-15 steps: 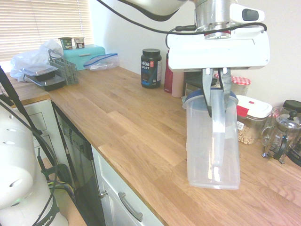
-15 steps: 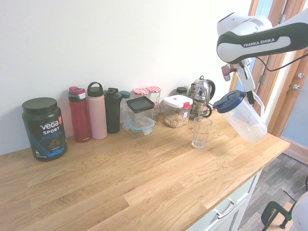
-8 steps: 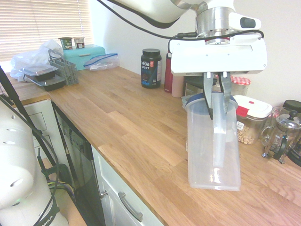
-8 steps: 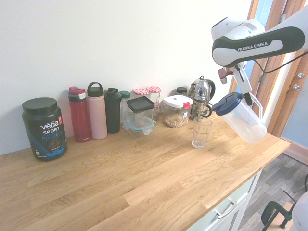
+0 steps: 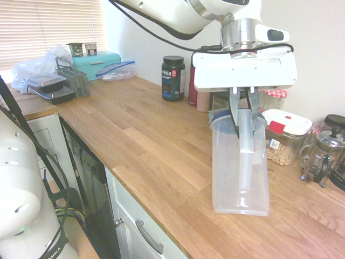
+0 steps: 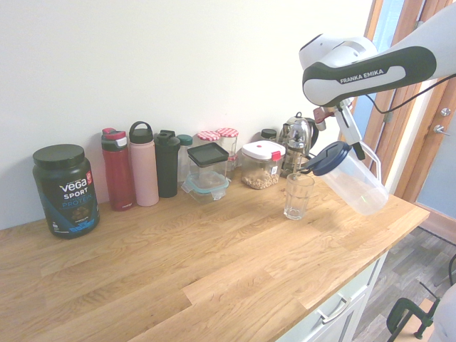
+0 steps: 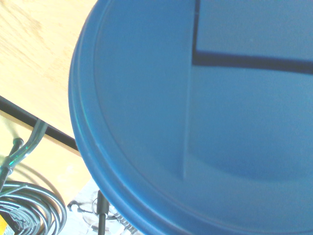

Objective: Pour me some water

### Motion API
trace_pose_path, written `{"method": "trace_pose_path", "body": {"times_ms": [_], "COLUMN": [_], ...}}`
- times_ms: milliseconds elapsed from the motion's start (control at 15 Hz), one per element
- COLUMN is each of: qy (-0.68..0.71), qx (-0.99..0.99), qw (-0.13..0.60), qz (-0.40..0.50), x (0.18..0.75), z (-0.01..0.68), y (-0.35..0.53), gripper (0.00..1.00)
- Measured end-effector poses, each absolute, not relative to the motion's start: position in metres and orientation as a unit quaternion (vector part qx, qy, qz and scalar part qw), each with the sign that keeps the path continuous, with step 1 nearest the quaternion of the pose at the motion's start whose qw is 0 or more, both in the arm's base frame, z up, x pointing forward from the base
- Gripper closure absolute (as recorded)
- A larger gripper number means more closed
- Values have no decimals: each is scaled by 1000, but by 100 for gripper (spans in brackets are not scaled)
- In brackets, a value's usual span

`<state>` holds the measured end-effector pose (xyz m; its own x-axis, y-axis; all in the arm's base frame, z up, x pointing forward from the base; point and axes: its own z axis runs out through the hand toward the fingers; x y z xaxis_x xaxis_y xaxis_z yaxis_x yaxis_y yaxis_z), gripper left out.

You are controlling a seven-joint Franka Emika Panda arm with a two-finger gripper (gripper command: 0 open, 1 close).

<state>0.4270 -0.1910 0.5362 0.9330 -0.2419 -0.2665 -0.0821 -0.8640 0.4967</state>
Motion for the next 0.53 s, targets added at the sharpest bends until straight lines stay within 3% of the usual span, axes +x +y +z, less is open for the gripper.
{"method": "trace_pose_path", "body": {"times_ms": [333,533], "qy": [-143,-204], "qx": [974,974], "qw": [152,79], "qz": [-87,-53], "x": [367,320], "z": [574,547], "y": [-241,-271], "gripper": [100,100]}}
